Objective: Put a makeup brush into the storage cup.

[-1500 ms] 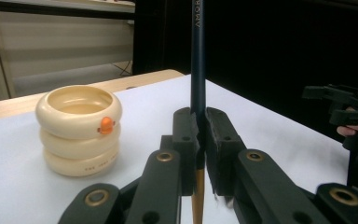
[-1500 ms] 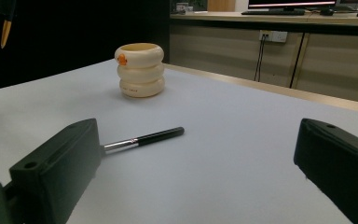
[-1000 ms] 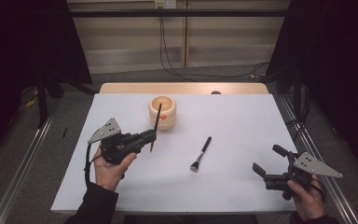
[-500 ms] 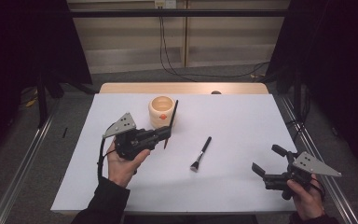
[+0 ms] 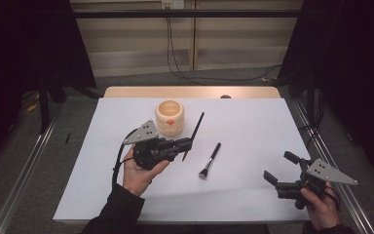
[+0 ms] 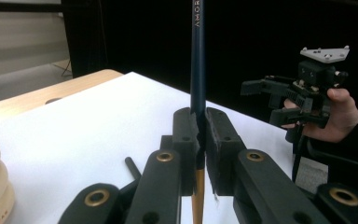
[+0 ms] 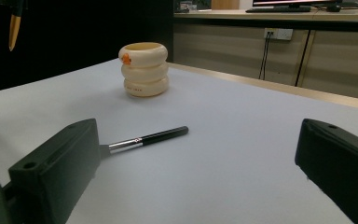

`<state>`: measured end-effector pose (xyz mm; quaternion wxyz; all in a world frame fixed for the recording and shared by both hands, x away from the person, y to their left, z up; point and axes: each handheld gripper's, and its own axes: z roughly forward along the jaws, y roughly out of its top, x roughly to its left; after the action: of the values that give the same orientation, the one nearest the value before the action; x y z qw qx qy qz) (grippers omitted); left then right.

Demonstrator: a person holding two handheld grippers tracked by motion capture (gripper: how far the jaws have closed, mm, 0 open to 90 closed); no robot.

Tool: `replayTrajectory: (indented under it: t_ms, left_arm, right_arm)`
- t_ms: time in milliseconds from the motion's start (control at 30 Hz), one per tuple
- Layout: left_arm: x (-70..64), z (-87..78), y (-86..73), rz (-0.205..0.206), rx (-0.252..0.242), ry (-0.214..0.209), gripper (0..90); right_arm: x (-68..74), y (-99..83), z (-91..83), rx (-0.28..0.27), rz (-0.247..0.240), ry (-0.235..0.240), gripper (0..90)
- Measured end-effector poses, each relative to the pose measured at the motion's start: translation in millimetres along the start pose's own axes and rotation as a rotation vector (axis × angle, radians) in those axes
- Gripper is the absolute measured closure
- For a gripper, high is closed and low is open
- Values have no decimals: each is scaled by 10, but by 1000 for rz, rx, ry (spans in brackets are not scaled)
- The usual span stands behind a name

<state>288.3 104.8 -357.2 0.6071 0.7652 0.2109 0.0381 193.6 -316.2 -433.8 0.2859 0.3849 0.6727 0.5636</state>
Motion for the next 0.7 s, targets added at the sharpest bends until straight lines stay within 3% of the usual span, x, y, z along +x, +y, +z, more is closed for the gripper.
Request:
replayTrajectory:
  t_ms: [100, 367, 700]
  left_arm:
    - [5, 13, 5, -2, 56, -3, 835]
    - [21, 2, 32, -3, 112, -17, 835]
    - [1, 76, 55, 4, 243, -27, 835]
  right_arm:
    - [6, 0, 0, 2, 6, 3, 0]
    - [3, -2, 2, 5, 4, 0, 0]
    - [23, -5, 19, 6, 9, 17, 0]
